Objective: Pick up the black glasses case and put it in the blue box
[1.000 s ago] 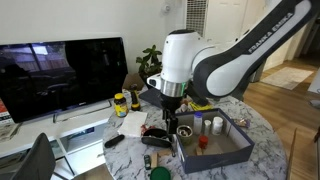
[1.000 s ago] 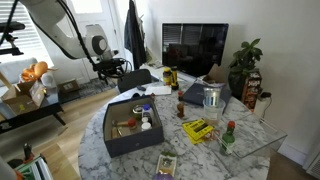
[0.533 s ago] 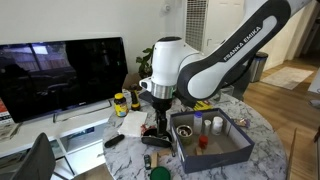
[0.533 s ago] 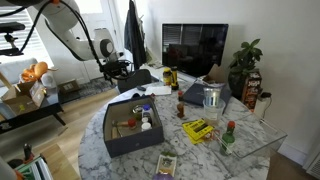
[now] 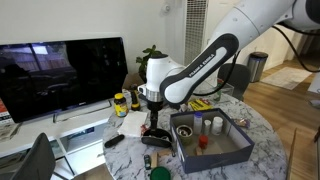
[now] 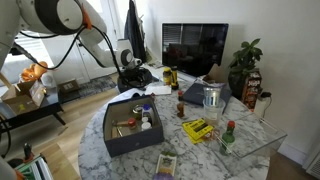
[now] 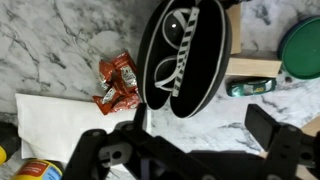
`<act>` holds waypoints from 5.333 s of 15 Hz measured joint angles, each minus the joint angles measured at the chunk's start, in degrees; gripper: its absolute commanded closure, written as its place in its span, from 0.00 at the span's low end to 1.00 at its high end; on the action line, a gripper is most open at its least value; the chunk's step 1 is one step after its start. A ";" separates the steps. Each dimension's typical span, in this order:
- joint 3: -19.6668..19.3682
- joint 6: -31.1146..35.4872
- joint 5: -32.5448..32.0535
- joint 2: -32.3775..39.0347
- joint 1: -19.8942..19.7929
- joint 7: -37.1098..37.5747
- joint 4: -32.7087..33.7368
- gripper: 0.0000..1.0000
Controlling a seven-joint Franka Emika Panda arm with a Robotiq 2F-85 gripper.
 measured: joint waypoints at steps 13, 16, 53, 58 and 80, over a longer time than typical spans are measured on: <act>-2.02 -16.75 0.00 17.95 -0.36 -3.09 25.79 0.59; -2.11 -18.89 0.02 19.42 -0.39 -3.09 27.25 0.82; -1.55 -6.12 -0.95 -19.01 -9.68 -14.54 -8.32 0.99; -3.74 -0.59 -1.01 -27.85 -13.08 -15.74 -23.19 0.95; -5.01 3.71 6.81 -41.43 -12.19 -34.38 -52.28 0.95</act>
